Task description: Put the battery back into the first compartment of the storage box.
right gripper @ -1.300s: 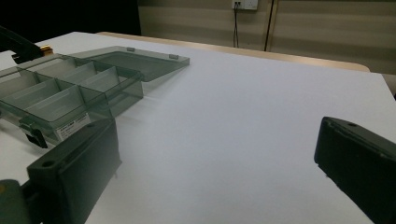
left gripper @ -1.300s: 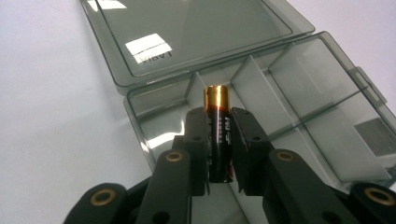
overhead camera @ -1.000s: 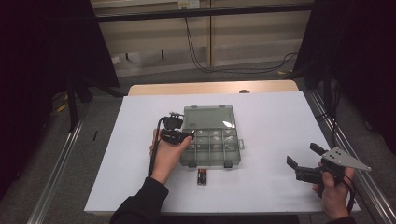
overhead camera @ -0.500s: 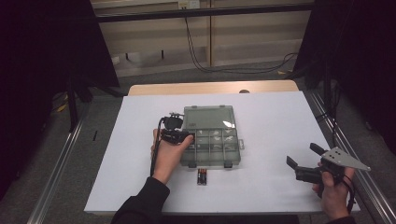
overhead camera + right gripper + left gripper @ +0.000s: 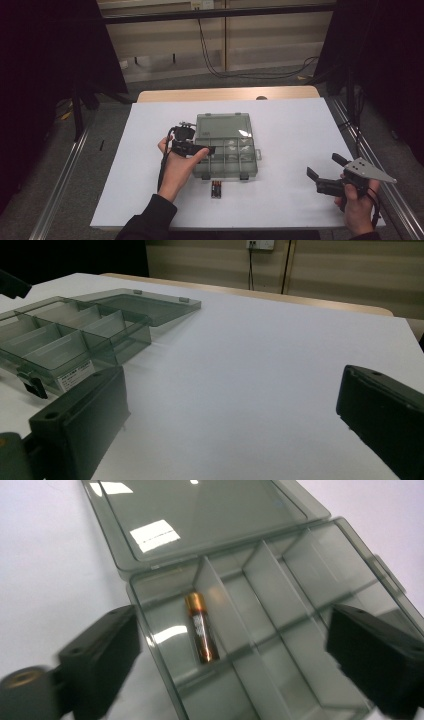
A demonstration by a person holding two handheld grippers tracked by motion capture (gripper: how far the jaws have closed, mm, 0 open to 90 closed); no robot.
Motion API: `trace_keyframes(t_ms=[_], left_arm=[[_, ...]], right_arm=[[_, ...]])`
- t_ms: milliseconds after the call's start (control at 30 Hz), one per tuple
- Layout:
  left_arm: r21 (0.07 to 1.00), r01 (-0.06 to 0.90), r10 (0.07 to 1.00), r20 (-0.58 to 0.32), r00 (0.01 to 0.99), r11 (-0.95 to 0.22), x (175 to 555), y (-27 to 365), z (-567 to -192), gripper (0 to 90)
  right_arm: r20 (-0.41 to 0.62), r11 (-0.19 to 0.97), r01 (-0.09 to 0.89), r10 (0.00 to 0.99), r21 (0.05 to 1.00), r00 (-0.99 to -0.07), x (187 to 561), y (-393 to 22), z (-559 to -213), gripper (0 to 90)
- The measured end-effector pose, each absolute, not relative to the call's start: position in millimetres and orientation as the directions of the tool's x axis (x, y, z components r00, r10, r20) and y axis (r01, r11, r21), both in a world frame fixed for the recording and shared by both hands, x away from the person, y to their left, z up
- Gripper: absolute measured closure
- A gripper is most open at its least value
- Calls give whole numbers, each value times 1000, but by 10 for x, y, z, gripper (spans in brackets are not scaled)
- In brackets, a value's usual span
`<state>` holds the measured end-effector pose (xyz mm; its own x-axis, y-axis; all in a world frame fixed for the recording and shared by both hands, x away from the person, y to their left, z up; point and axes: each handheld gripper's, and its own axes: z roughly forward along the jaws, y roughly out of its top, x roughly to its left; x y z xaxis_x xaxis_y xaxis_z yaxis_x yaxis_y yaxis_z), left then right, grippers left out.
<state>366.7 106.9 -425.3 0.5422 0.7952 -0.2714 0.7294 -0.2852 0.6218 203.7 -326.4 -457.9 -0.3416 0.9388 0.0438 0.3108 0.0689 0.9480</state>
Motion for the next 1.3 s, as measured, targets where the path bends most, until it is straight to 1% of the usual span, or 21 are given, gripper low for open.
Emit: trace_keyframes(t_ms=[67, 167, 267, 433, 500, 600, 633, 1000, 1300], left_arm=[[621, 727, 782, -281, 556, -294, 3637, 1088, -4243, 34], [630, 719, 787, -266, 557, -295, 3592, 1121, -4229, 13], [628, 719, 781, -272, 561, -298, 3553, 1149, -4218, 0], [621, 713, 776, -255, 577, -326, 3487, 1175, -4207, 0], [621, 718, 776, -267, 572, -315, 3465, 1195, -4201, 0], [620, 714, 779, -252, 574, -325, 3428, 1217, -4203, 0], [618, 718, 777, -261, 573, -322, 3410, 1217, -4205, 0], [608, 715, 778, -241, 581, -345, 3250, 1268, -4205, 4], [614, 708, 767, -246, 592, -350, 3080, 1263, -4184, 16]], right_arm=[[44, 69, 310, 938, 948, -343, 2037, -3264, -4579, 0], [41, 71, 308, 938, 949, -343, 2038, -3264, -4581, 0], [41, 71, 306, 938, 949, -343, 2037, -3262, -4580, 0], [43, 69, 308, 938, 949, -343, 2039, -3261, -4581, 0], [42, 70, 307, 938, 949, -343, 2041, -3257, -4583, 0], [40, 71, 306, 938, 949, -343, 2038, -3254, -4581, 0], [41, 70, 305, 939, 950, -342, 2040, -3252, -4582, 0], [43, 72, 311, 937, 948, -348, 2039, -3242, -4585, 0], [42, 74, 311, 936, 948, -349, 2041, -3233, -4585, 0]])
